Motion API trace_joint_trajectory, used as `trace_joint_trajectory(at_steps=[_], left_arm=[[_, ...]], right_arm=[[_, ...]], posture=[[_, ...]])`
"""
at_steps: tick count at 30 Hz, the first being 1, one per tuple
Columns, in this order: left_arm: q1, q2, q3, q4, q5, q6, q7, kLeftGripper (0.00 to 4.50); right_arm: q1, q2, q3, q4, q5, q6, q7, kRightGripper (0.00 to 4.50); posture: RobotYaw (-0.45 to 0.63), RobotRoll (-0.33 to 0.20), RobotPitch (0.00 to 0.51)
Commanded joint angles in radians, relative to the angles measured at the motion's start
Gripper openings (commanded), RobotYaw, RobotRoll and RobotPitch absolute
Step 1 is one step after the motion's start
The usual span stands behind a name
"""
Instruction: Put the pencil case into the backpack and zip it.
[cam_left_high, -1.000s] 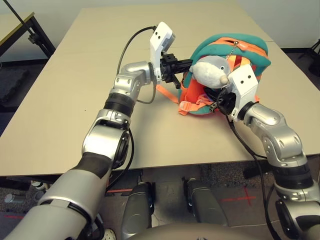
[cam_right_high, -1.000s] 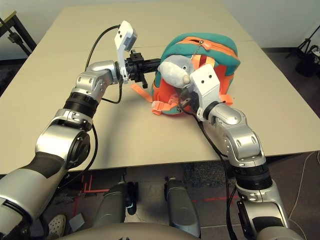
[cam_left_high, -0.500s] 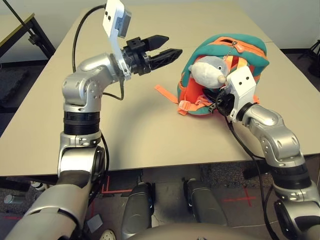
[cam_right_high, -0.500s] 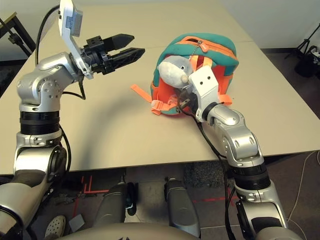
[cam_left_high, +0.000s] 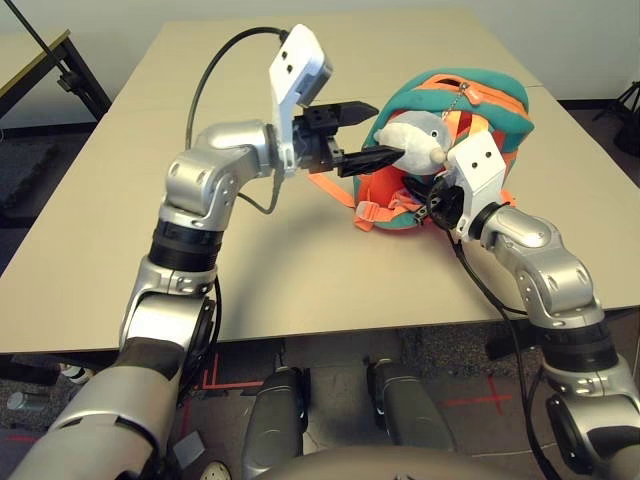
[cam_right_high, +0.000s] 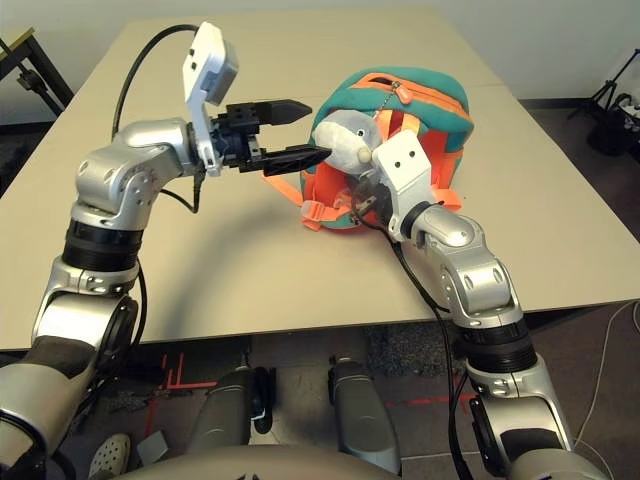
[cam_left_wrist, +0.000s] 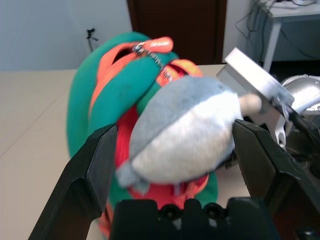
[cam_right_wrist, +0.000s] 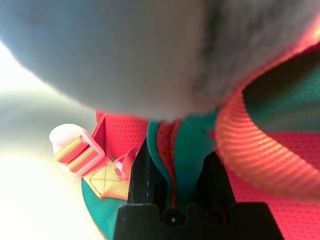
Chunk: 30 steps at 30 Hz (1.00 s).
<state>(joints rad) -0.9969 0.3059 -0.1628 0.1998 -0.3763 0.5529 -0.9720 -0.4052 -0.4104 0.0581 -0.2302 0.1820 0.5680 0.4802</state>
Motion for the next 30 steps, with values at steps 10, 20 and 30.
trace_joint_trajectory(at_steps=[10,20,30], left_arm=[[-0.031,-0.022,-0.064,0.091,0.086,-0.008,-0.011,3.08],[-0.023,0.004,-0.018,0.01,0.046,0.062,-0.007,0.2],[-0.029,0.194,0.109,-0.105,-0.019,0.213,-0.006,0.2]], right_arm=[[0.02,0.014,0.02,0.002,-0.004,0.011,0.001,0.19],[0.018,0.021,0.028,0.01,-0.006,0.008,0.002,0.19],[0.024,0.025,0.033,0.016,-0.007,0.001,0.003,0.19]], posture=[[-0.19,0.0,0.098],[-0.18,0.0,0.105],[-0.17,0.0,0.109]])
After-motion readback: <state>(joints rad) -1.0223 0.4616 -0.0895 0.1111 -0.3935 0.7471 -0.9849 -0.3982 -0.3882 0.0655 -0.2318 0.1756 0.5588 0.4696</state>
